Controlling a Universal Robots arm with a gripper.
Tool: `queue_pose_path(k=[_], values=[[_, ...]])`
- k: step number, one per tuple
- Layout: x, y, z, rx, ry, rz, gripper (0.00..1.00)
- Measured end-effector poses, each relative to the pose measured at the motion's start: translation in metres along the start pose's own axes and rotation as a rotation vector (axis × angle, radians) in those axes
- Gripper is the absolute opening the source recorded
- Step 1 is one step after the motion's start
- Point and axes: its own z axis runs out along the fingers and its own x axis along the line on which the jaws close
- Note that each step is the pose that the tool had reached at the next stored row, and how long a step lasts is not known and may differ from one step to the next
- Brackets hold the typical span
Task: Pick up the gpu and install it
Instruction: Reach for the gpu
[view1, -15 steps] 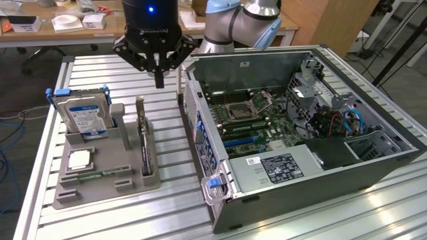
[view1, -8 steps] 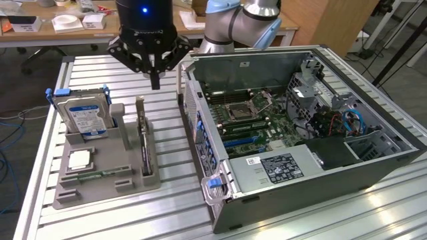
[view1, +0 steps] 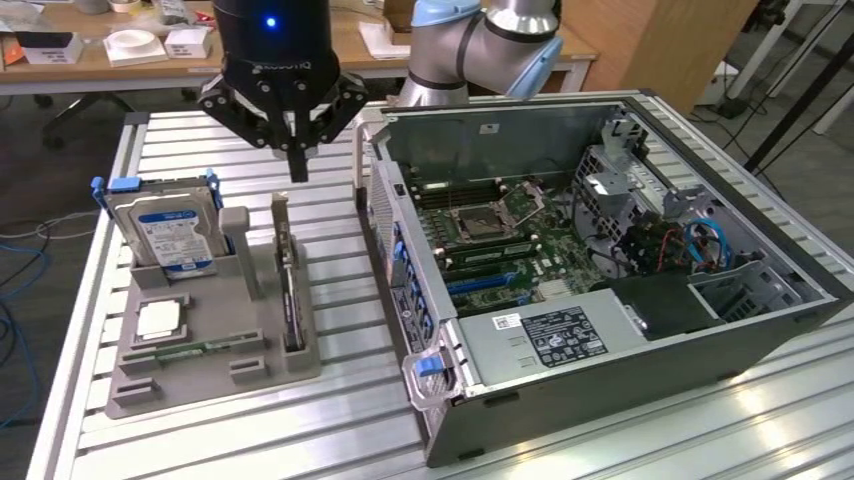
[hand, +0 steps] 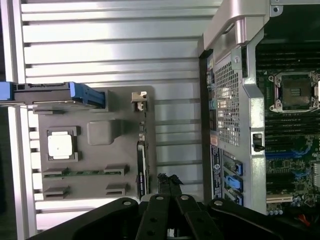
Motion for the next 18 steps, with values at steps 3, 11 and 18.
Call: queue_pose_path(k=[3,11,18], values=[[0.003,-0.001,-0.0001,0.0,0.0,0.0,0.11],[0.012,-0.0034,-0.0005,0.0,0.0001,0.0,0.11],[0.021,-0.0053,-0.0008,0.0,0.0,0.0,0.11]])
